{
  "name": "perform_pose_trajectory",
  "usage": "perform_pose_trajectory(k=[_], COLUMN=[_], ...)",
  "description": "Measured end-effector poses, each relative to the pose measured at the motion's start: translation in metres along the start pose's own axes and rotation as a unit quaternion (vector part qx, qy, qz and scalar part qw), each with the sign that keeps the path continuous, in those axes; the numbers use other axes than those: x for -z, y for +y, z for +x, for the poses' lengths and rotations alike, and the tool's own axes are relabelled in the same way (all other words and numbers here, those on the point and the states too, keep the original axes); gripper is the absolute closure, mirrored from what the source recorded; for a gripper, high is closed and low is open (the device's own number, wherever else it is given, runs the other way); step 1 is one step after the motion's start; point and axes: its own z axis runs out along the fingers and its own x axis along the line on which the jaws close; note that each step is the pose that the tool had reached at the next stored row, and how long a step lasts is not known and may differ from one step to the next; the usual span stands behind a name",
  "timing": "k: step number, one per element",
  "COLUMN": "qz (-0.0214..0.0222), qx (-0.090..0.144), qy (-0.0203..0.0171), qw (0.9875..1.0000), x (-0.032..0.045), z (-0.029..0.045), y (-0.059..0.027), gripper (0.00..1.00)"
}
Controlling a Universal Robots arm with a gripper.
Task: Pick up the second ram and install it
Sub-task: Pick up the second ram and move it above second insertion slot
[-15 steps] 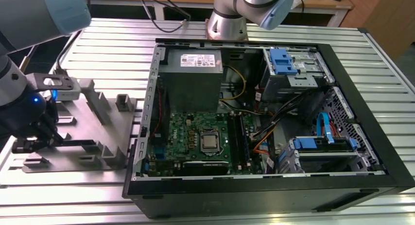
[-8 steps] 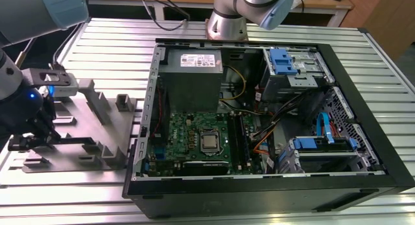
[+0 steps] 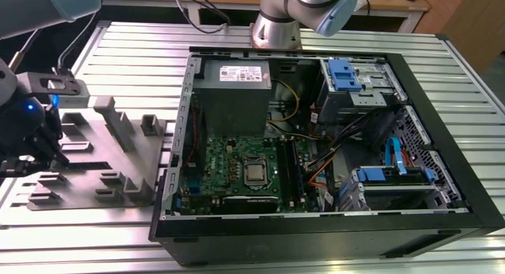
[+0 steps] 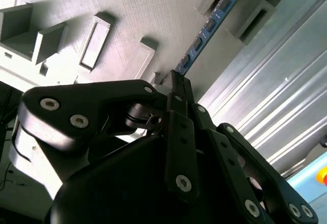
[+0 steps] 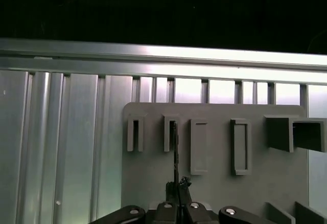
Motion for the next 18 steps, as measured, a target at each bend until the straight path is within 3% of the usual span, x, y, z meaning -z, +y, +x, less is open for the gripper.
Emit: perform_pose_trajectory(k=[18], qz=[0.0005], qx=[0.0], qy=[-0.0027], qw=[1.0], x=[0.0346], z=[-0.0017], y=[0.0016], gripper=[0.92])
